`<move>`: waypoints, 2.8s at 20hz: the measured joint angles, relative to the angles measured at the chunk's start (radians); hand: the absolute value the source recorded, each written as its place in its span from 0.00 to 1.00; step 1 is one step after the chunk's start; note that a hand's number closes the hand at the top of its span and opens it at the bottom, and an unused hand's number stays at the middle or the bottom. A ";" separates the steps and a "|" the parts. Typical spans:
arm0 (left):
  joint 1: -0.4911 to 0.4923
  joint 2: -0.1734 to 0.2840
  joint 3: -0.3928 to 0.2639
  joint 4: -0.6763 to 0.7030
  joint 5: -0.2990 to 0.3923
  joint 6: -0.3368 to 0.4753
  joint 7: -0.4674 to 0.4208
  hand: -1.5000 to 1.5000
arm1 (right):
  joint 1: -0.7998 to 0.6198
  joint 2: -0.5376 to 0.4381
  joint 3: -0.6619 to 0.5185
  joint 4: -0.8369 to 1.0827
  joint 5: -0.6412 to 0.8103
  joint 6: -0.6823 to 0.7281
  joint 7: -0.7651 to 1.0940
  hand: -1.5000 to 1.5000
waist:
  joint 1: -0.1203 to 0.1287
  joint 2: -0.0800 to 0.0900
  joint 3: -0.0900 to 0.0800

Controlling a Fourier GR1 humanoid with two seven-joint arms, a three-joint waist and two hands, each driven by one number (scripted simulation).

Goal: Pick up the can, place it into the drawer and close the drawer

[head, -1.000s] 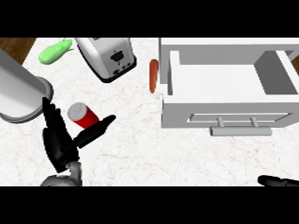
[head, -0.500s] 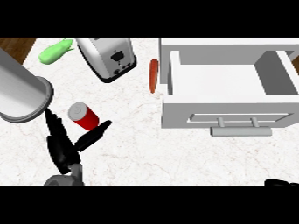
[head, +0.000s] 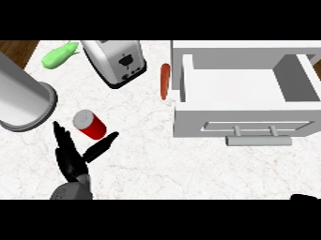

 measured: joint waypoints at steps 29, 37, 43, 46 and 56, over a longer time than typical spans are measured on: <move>-0.402 0.094 0.253 0.712 0.124 -0.423 -0.341 1.00 | -0.048 -0.003 -0.034 -0.048 -0.007 0.017 0.077 0.00 | -0.009 0.003 0.000; -0.487 0.113 0.274 0.795 0.121 -0.491 -0.395 1.00 | -0.073 -0.007 -0.045 -0.019 0.015 0.012 0.058 0.00 | -0.011 0.004 -0.001; -0.537 0.108 0.185 0.808 0.052 -0.637 -0.345 1.00 | -0.076 0.001 -0.028 -0.041 0.033 0.002 0.072 0.00 | -0.014 0.004 -0.001; -0.562 0.091 0.139 0.793 0.018 -0.698 -0.319 1.00 | -0.089 -0.011 -0.047 -0.032 0.027 -0.001 0.076 0.00 | -0.011 0.002 0.000; -0.613 0.054 0.027 0.562 -0.049 -0.691 -0.103 1.00 | -0.064 -0.017 -0.073 -0.083 0.017 -0.001 0.104 0.00 | 0.006 -0.006 0.001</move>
